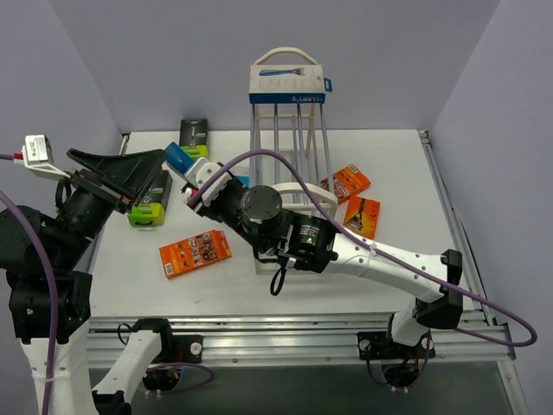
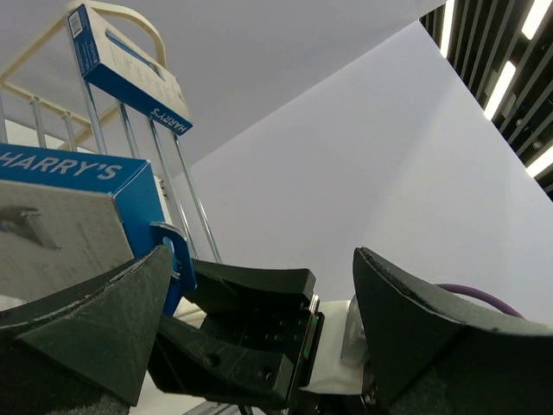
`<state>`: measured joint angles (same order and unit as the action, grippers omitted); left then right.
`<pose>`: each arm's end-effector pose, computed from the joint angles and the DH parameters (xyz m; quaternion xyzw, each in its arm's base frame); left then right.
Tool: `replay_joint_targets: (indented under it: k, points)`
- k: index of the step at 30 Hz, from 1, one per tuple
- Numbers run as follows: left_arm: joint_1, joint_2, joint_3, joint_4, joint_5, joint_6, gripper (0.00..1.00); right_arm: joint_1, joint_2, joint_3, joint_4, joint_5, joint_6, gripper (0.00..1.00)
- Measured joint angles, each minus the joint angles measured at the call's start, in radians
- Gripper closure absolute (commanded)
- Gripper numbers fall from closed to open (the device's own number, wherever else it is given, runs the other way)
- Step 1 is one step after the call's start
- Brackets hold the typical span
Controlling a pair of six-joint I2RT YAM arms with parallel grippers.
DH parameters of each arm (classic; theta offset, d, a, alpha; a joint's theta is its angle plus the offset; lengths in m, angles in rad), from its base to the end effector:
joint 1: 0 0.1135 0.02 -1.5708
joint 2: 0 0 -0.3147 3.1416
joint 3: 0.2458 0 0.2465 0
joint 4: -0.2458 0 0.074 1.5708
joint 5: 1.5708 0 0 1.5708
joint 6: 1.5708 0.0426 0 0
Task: Place and organize the shaving razors onto the shelf
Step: Pass the shaving razor from the left arm to the right, then pass the shaving razor from the right arm to the left
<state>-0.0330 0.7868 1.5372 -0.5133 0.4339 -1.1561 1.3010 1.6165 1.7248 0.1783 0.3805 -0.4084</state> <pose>0.0406 -0.0193 0.5697 -0.1785 0.6013 -0.5401 0.5611 0.1151 0.3567 0.5454 -0.3442 0.5003 0.2373 0.7582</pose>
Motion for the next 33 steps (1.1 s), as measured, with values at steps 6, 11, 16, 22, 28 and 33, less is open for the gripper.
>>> replay_joint_targets:
  k: [6, 11, 16, 22, 28, 33]
  points:
    - [0.0, 0.011, -0.02, 0.026, 0.026, -0.024, 0.06, -0.066, -0.095, -0.103, 0.05, -0.01, -0.018, 1.0]
    - [0.0, 0.025, -0.069, 0.071, 0.05, -0.061, 0.06, -0.109, -0.183, -0.139, 0.086, -0.04, -0.028, 1.0]
    - [0.003, 0.084, -0.093, 0.112, 0.086, -0.103, 0.06, -0.126, -0.253, -0.173, 0.145, -0.085, -0.054, 1.0]
    - [0.018, 0.156, -0.126, 0.166, 0.148, -0.158, 0.06, -0.126, -0.317, -0.273, 0.188, -0.185, -0.109, 1.0]
    - [0.064, 0.187, -0.132, 0.199, 0.194, -0.199, 0.06, -0.126, -0.36, -0.401, 0.194, -0.255, -0.177, 1.0]
    - [0.066, 0.183, -0.145, 0.268, 0.238, -0.24, 0.06, -0.121, -0.4, -0.487, 0.234, -0.281, -0.231, 1.0]
